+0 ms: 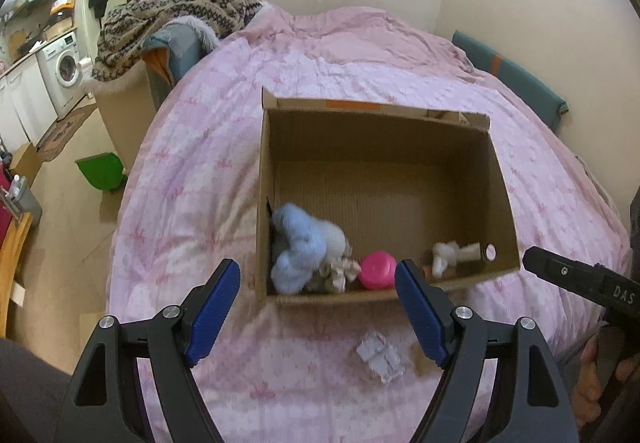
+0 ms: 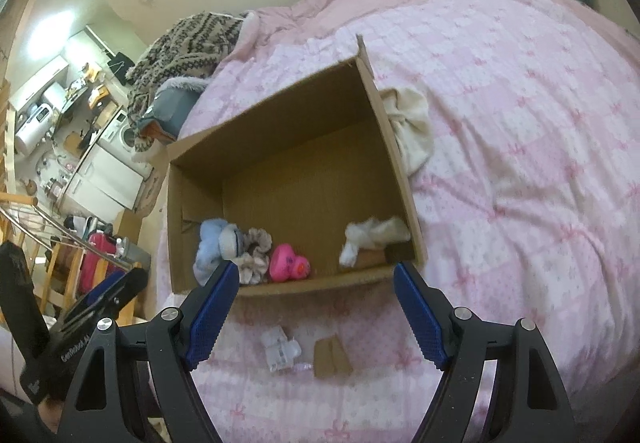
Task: Organize soft objects
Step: 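Withdraw both open tools from the box toward the tag and cardboard piece, then grasp the clear plastic tag bag with the left tool while the right tool grasps the tan cardboard piece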
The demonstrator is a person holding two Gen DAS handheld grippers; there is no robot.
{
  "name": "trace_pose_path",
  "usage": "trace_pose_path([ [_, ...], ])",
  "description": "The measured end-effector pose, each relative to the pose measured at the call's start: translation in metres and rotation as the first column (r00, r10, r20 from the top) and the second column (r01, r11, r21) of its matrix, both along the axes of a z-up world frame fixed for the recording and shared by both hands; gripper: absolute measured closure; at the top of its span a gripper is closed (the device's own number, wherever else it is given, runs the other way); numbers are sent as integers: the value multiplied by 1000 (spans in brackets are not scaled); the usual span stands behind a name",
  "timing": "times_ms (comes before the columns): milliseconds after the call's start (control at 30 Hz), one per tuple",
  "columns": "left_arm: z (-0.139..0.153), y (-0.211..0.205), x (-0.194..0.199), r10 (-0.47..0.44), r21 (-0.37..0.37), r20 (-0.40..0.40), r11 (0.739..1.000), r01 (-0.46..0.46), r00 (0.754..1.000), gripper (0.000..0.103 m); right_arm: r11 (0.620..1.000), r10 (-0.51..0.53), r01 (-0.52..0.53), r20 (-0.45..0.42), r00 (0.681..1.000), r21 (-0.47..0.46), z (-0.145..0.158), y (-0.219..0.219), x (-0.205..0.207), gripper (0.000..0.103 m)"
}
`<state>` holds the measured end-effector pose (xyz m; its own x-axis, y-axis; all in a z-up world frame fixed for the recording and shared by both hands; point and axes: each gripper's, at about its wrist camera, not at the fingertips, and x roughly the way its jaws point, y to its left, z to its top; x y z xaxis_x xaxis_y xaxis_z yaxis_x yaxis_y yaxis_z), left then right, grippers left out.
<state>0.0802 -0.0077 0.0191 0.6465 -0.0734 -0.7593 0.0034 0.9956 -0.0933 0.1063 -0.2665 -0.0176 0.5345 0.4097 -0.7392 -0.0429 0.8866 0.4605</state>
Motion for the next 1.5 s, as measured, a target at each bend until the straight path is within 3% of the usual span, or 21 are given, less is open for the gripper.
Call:
trace_pose_path([
  [367,-33,9,3,66,-2,-119,998,-66,991,25,998,-46,41,-107,993,-47,-25,-13,-14,19],
  [500,-61,-8,8,-11,-26,-226,1000,6,974,25,997,-73,67,-135,988,-47,-32,-18,-12,19],
  [633,-95,-41,13,-99,-30,-342,995,95,935,25,996,-76,67,-149,986,-63,-35,-15,-8,19],
  [867,-130,-81,16,-143,-16,-377,989,148,915,26,994,-91,80,-157,983,-79,-38,-17,-7,19],
  [967,-142,-82,19,-129,-8,-407,990,138,904,37,993,-96,83,-159,983,-83,-39,-18,-8,19],
  [1000,-144,-80,19,-120,-17,-417,992,124,901,49,993,-96,84,-159,983,-82,-39,-19,-8,19],
  [1133,-144,-71,19,-121,-68,-422,992,102,899,62,994,-93,81,-166,982,-77,-41,-19,-7,19],
  [1167,-145,-71,18,-136,-81,-427,990,112,894,70,994,-91,79,-168,982,-77,-42,-19,-7,19],
  [1233,-146,-72,15,-155,-94,-435,987,126,887,71,994,-85,72,-173,981,-80,-43,-16,-6,19],
  [1300,-145,-74,12,-184,-93,-437,983,159,880,84,994,-83,68,-176,981,-88,-44,-14,-5,19],
  [1433,-131,-72,6,-177,-70,-435,984,163,883,90,996,-58,43,-198,979,-78,-50,-9,-1,19],
  [1500,-120,-60,5,-153,-65,-442,988,139,884,92,998,-23,10,-227,974,-59,-57,-3,2,28],
])
